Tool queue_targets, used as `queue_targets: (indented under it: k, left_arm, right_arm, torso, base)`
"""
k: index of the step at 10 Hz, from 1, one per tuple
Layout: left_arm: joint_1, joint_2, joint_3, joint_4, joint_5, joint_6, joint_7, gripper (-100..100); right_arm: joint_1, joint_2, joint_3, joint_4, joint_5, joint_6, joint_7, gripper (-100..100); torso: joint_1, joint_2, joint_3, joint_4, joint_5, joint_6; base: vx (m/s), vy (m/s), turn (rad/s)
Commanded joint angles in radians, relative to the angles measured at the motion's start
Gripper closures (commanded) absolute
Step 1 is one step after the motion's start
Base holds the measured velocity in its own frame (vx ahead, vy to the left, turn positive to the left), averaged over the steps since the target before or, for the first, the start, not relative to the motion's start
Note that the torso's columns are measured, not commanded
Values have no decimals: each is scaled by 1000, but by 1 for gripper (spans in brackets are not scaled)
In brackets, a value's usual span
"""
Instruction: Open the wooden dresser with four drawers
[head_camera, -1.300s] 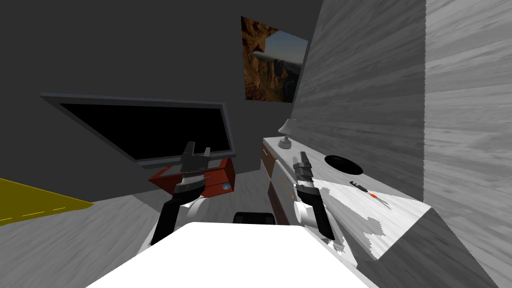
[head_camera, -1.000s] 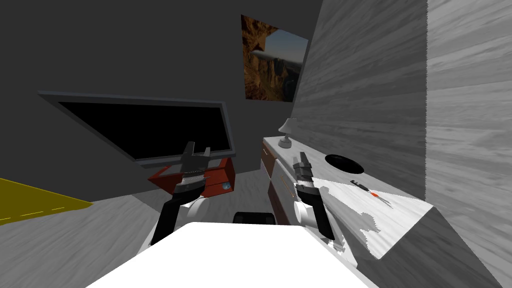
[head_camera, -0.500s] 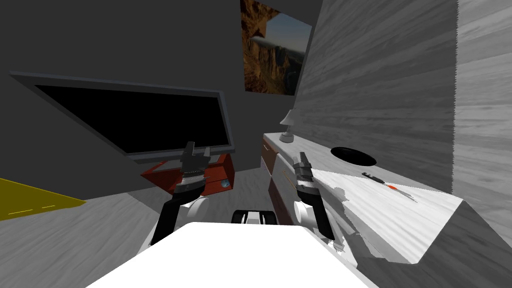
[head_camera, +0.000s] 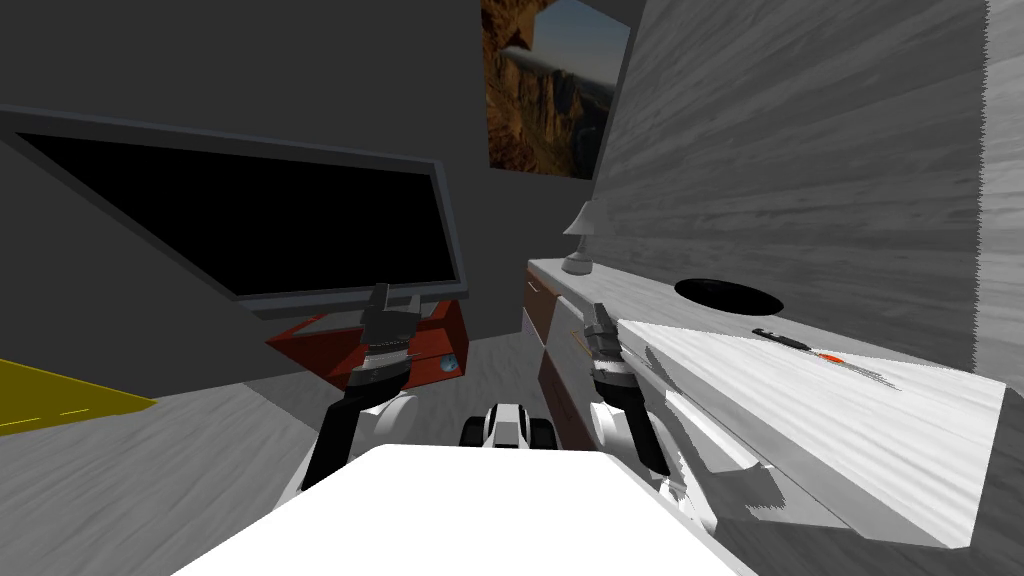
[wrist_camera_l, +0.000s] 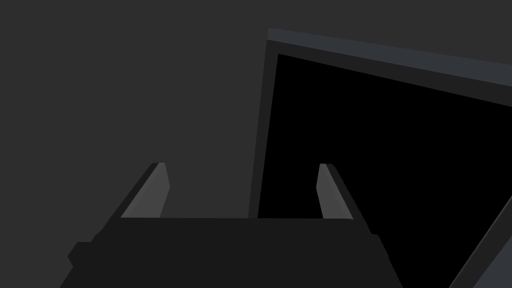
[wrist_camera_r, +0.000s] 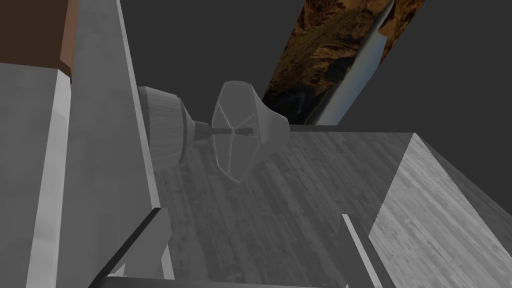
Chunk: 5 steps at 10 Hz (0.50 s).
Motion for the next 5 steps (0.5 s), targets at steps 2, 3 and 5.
queue_targets:
  k: [2,3,5]
  left_arm:
    - [0,0,0,0,0,0,0,0]
    - [0,0,0,0,0,0,0,0]
    - [0,0,0,0,0,0,0,0]
  right_arm:
    - [-33,-87,16,40,85,-4,10,-100]
    - [-46,-111,21,55,116,-5,13,-100]
    - [-76,-162,33,85,178,-9,21,-100]
  torso:
    - [0,1,-1,1,0,0]
    - [0,1,-1,1,0,0]
    - [0,1,-1,1,0,0]
  base:
    - [51,47,-7]
    - [77,61,-6]
    - [75,66,-8]
